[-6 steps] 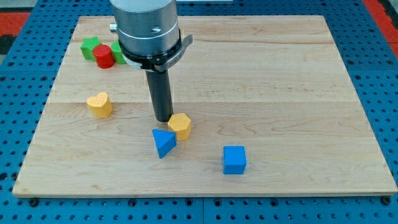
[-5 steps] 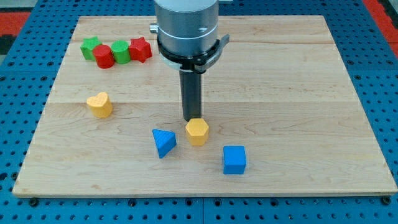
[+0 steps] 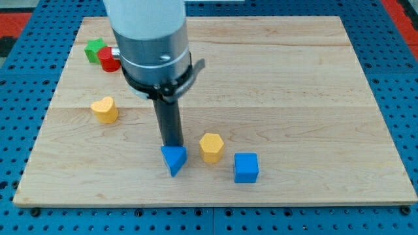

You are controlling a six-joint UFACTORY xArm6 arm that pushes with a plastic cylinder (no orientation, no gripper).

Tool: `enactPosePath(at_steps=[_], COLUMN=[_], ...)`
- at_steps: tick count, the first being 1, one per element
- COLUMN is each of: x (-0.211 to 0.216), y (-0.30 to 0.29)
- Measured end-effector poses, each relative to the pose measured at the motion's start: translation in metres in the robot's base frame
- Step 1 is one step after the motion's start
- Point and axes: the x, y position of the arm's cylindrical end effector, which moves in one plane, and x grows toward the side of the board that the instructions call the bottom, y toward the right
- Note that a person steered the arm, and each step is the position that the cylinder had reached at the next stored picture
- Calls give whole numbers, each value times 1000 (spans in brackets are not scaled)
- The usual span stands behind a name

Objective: Move blue triangle on bottom left to yellow hexagon

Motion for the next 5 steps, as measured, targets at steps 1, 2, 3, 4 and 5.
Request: enactPosePath(at_steps=[1, 2, 3, 4, 5], x=[7, 8, 54, 51, 33], y=[7, -58, -69, -43, -7])
